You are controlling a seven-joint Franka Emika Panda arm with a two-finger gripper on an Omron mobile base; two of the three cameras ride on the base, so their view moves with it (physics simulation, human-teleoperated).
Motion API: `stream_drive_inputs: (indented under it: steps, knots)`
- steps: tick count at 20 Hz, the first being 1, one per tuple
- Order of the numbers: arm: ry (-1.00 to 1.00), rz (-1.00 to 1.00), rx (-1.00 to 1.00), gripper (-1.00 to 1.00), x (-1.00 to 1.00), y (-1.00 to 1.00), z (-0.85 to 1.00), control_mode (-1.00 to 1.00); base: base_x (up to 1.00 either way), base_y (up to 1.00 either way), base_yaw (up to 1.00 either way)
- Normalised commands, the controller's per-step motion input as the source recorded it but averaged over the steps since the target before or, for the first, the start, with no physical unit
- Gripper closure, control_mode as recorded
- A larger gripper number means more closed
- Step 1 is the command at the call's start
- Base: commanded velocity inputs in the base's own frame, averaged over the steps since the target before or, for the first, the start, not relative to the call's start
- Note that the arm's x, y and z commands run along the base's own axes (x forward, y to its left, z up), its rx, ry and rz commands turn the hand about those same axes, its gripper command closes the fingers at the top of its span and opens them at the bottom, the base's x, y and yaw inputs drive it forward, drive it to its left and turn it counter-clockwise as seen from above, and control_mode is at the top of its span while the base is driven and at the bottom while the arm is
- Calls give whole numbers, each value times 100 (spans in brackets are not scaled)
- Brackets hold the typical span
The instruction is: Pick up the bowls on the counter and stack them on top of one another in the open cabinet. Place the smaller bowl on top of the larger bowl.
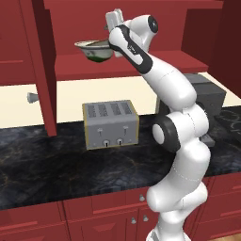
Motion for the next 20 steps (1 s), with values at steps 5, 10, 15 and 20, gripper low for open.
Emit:
stream_drive_inputs:
  steps: [5, 10, 15, 20]
  knots:
    - [-4, 0, 0, -100, -22, 0, 7, -100, 0, 0, 0]
    - [-2, 0, 0, -100, -4, 0, 5, -100, 0, 0, 0]
    - [-3, 0, 0, -100, -7, 0, 16, -100, 0, 0, 0]
    - [-7, 0, 0, -100, -42, -1, 30, -100, 0, 0, 0]
